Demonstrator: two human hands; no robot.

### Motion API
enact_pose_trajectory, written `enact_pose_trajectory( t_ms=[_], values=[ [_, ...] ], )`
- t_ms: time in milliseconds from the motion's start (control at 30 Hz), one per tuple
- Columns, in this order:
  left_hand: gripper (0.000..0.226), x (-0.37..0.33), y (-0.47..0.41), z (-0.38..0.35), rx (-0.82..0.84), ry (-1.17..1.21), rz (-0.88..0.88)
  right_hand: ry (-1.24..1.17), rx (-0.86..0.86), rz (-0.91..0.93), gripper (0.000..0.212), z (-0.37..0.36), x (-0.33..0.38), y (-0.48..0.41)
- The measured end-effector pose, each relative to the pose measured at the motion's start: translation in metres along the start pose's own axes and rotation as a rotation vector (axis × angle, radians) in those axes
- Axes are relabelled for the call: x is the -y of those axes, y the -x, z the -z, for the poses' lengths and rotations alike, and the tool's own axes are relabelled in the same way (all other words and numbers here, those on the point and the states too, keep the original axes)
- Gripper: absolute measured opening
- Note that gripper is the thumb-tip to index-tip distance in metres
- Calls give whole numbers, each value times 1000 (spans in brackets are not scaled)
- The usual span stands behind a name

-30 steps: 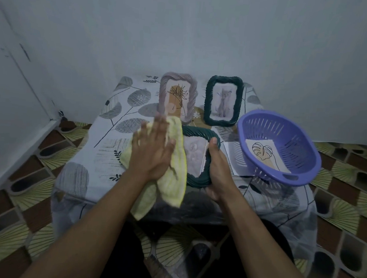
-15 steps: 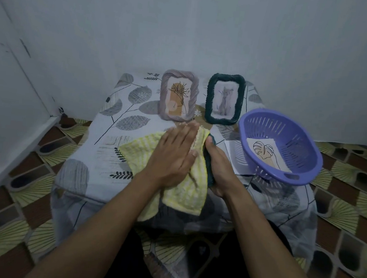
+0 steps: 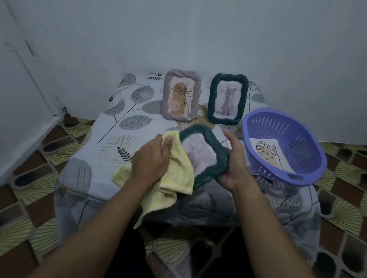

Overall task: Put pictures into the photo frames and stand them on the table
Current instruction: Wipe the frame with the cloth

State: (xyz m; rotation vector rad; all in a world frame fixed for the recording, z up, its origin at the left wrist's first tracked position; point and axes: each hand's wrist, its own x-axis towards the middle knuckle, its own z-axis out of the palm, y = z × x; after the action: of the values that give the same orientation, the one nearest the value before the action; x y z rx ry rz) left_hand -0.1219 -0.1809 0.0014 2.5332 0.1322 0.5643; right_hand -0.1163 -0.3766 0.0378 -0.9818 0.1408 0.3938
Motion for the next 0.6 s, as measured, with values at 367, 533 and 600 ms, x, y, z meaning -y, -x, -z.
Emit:
enact_pose_trajectory(
  t_ms=[367,533,600],
  values=[
    [67,-40,19,-14,48,82,63,81,-179,207,75,-18,-30,-8],
    [79,-39,37,-16,285,-222,-318,303,-238,263,57,-10,-15,-8],
    [75,-29,32,-16,335,-252,-441,302,-223,259,52,-11,-18,-4]
  ],
)
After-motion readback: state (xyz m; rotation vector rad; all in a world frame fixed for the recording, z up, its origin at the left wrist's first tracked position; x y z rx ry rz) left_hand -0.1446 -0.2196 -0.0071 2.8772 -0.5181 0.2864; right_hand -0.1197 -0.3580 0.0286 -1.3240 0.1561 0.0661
